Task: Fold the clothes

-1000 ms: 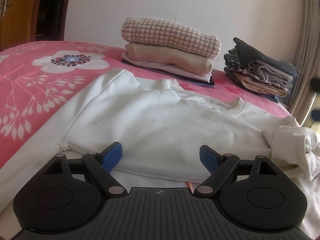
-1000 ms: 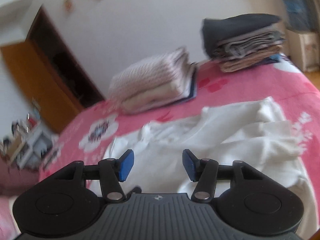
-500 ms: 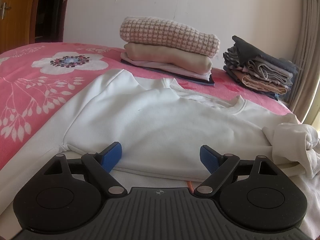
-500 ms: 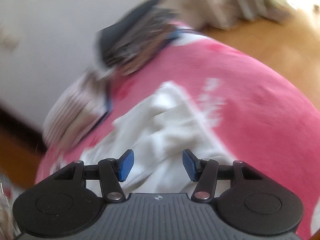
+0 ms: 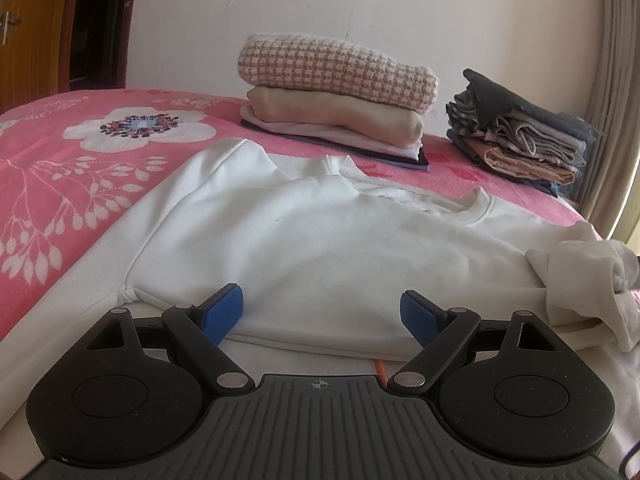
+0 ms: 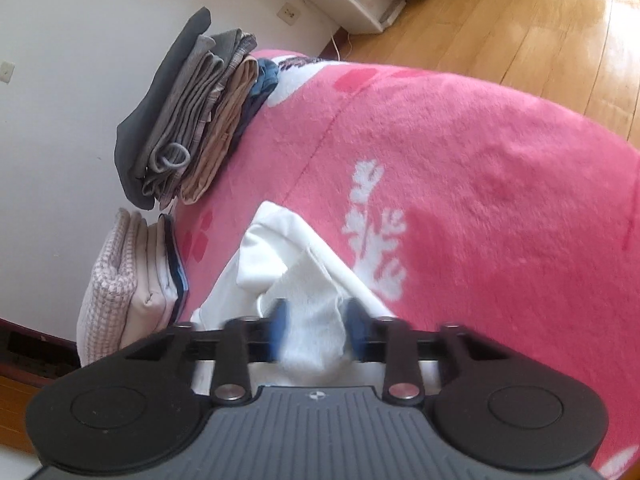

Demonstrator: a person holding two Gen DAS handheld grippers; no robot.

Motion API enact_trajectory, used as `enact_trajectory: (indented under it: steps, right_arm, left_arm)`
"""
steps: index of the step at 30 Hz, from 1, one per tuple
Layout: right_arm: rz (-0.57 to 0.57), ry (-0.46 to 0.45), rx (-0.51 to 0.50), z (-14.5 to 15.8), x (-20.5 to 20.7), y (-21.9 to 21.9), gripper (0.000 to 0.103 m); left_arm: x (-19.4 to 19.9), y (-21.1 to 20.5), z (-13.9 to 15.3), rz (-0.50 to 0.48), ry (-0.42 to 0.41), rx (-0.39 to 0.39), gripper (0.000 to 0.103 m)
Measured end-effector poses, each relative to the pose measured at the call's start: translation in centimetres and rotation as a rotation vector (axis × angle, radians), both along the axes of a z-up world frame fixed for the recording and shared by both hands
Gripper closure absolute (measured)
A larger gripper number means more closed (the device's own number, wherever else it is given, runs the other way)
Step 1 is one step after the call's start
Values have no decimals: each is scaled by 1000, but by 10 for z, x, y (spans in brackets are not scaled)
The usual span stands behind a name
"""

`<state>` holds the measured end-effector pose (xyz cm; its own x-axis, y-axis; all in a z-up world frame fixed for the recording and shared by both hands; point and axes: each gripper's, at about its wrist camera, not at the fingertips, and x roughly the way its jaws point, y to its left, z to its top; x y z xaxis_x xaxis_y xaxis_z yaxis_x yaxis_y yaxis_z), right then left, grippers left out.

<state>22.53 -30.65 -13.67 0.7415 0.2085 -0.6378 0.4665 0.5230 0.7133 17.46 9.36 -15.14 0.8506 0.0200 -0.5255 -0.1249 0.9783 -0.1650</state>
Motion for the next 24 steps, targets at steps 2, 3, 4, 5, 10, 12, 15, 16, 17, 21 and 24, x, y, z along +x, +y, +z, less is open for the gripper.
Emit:
enact_trajectory:
  steps: [2, 3, 4, 5, 10, 12, 15, 16, 17, 21, 24]
  right_arm:
    - [11, -36, -23, 8, -3, 2, 96]
    - [31, -64, -39, 14, -5, 6, 99]
    - [58, -91, -56, 22, -6, 12, 99]
    - [85, -118, -72, 30, -7, 17, 99]
    - [252, -253, -126, 72, -6, 66, 100]
    - [320, -306, -139, 87, -5, 90, 100]
    - [413, -353, -142, 98, 0, 125, 100]
    - [438, -359, -139, 99, 2, 137, 100]
    - [463, -366, -136, 99, 3, 148, 100]
    - [561, -364, -148, 88, 10, 196, 100]
    - [634, -357, -174, 76, 13, 232, 100]
  left_arm:
    - [0, 1, 0, -1, -1, -4, 15]
    - [0, 1, 0, -2, -1, -5, 15]
    - [0, 1, 0, -3, -1, -6, 15]
    - [1, 1, 0, -4, 0, -5, 15]
    - [0, 2, 3, -9, 2, -16, 15]
    - [-2, 7, 8, -16, 12, -33, 16]
    - [-14, 22, 20, 0, 8, -58, 16]
    - [-19, 30, 25, 13, 0, -73, 16]
    - [-26, 39, 29, 33, -11, -90, 16]
    - [-49, 79, 39, 131, -47, -165, 20]
    - [-54, 96, 33, 189, -31, -169, 22]
